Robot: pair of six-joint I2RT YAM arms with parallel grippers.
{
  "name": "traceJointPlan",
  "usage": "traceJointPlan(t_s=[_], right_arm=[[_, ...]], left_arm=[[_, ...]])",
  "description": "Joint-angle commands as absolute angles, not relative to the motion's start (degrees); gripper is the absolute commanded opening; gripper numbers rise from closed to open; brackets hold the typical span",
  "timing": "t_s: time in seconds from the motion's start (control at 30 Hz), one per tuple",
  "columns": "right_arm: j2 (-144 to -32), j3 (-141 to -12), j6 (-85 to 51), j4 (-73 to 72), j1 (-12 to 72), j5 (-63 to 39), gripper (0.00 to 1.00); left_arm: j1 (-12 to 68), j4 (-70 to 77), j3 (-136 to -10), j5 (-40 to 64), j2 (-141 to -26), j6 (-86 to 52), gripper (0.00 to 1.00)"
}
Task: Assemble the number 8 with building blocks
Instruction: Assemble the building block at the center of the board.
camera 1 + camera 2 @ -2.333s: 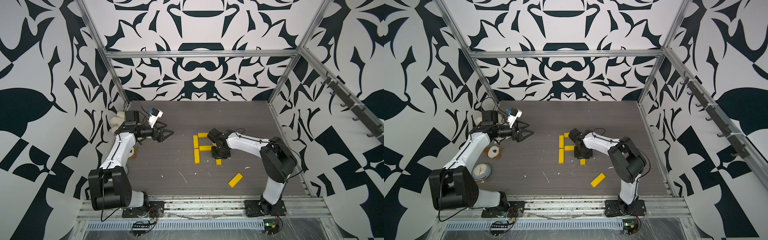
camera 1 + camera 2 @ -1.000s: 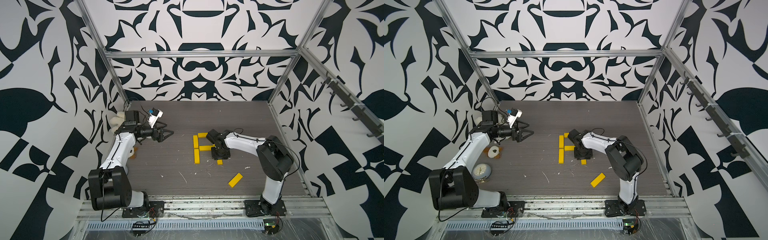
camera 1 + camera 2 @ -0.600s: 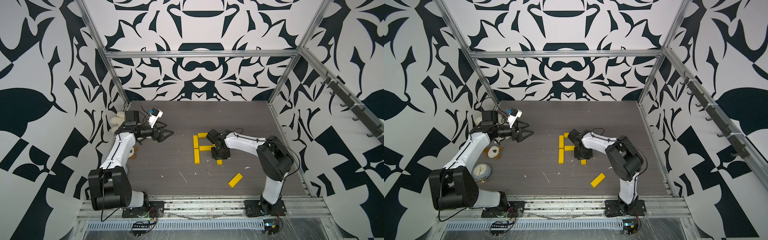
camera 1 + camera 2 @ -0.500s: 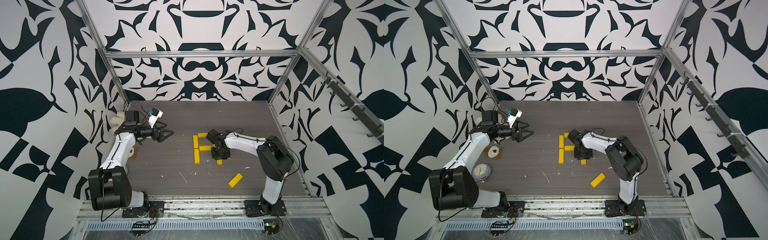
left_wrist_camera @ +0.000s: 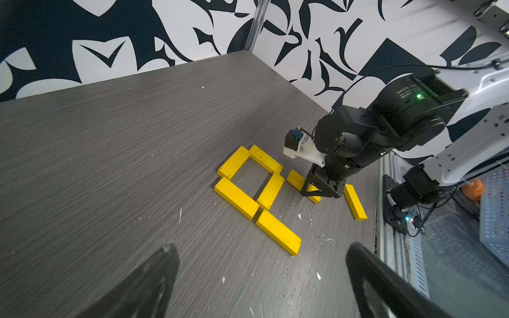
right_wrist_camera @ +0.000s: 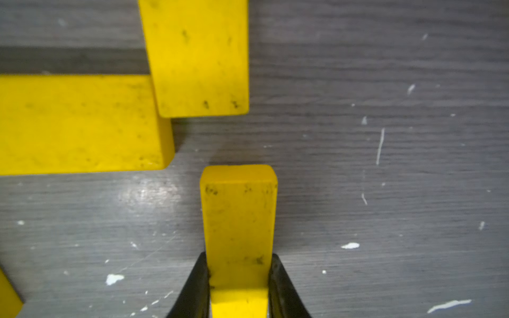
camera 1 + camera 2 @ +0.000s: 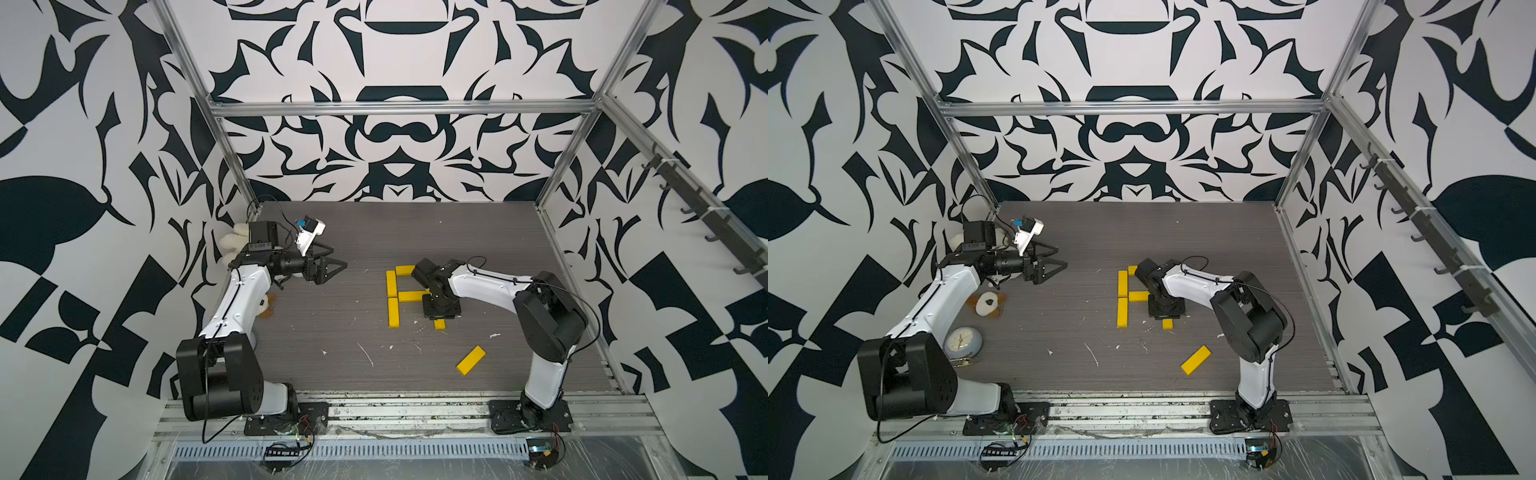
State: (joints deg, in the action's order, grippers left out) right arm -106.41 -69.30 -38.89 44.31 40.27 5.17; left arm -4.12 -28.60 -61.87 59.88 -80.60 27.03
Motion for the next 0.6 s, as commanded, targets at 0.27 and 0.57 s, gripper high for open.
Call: traceJointPlan(t_s=[0.27, 0.57], right_arm=[[-104.84, -72.06, -39.51, 45.46, 41.22, 5.88, 0.28], [-105.12, -71.98, -39.54, 44.78, 41.22, 5.21, 0.29]], left_arm=[[-4.31, -30.04, -62.84, 61.35, -79.34, 27.69, 0.99], [-4.3, -30.04, -62.78, 61.37, -79.28, 27.82, 0.99]])
